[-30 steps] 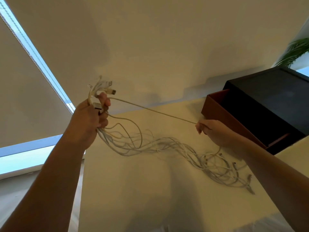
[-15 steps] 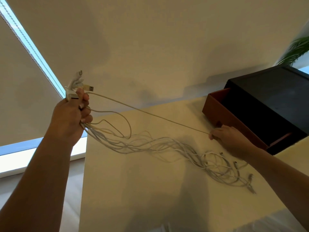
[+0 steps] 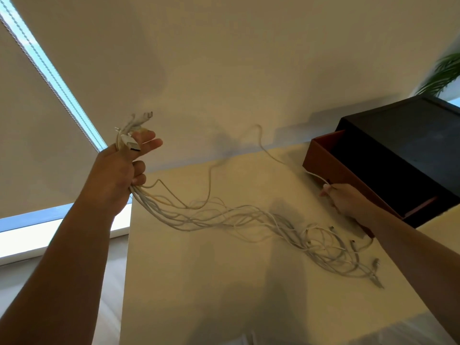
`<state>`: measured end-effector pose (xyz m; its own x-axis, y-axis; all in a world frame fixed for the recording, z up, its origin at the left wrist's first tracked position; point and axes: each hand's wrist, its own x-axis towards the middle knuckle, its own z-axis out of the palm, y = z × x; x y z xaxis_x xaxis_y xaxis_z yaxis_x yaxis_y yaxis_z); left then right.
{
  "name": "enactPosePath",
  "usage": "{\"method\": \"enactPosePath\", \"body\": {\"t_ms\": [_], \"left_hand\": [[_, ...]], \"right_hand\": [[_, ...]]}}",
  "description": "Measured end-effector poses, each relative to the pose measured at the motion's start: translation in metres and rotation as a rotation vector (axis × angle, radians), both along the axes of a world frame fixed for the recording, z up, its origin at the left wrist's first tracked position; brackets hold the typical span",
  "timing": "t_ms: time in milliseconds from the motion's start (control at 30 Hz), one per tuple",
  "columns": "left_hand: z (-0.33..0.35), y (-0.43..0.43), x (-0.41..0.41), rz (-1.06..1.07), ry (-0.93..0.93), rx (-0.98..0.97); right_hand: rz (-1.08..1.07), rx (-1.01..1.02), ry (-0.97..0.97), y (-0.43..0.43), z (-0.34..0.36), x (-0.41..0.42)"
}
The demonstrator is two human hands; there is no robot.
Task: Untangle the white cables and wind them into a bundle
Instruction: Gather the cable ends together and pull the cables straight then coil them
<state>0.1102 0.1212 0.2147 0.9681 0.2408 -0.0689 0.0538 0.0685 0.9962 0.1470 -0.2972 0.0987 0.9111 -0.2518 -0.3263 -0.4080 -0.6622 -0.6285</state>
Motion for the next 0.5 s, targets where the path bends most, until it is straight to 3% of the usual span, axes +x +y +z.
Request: {"method": "enactPosePath", "body": {"t_ms": [167,267,400,500], "left_hand": [[0.005,-0.011,-0.005,-0.041,-0.014,-0.074],[0.007,-0.02,-0.007,-0.046,-0.018,-0.09],[0.008,-0.034,-0.009,-0.054,-0.02,-0.114],[0.01,-0.042,-0.013,-0.079,-0.031,-0.121]], "right_hand": [[0.014,-0.14,-0.047,0.022,0.006,0.011],[0.224,-0.216,-0.262,0.062,0.017,0.004],[0.698,-0.017,-0.511,0.137,0.044,-0.022],[0.909,0.127,-0.501,0.187,0.058,-0.037]]}}
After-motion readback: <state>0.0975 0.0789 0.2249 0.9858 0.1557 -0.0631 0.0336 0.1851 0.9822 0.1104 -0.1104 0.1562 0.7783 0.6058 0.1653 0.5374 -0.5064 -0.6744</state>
